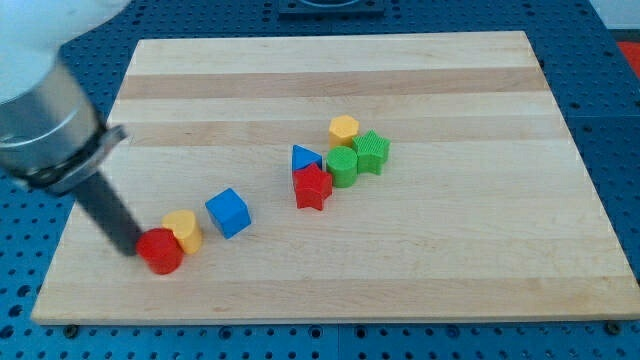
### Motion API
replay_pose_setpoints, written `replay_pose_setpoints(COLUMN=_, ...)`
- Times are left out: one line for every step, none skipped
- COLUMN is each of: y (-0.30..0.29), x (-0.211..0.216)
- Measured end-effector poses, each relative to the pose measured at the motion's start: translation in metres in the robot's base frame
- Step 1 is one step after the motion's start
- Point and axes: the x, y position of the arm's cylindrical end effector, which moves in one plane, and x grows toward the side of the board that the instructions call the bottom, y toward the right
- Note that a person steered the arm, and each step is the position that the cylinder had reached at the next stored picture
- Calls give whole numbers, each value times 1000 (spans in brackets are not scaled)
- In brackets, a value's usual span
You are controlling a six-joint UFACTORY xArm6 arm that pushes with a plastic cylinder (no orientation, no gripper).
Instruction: Place the arm near the red circle
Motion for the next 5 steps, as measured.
replay_pose_setpoints(y=85, x=-47)
replay_pose_setpoints(y=84, x=-47)
replay_pose_setpoints(y=43, x=-54)
replay_pose_setpoints(y=39, x=-53)
replay_pose_setpoints(y=9, x=-29)
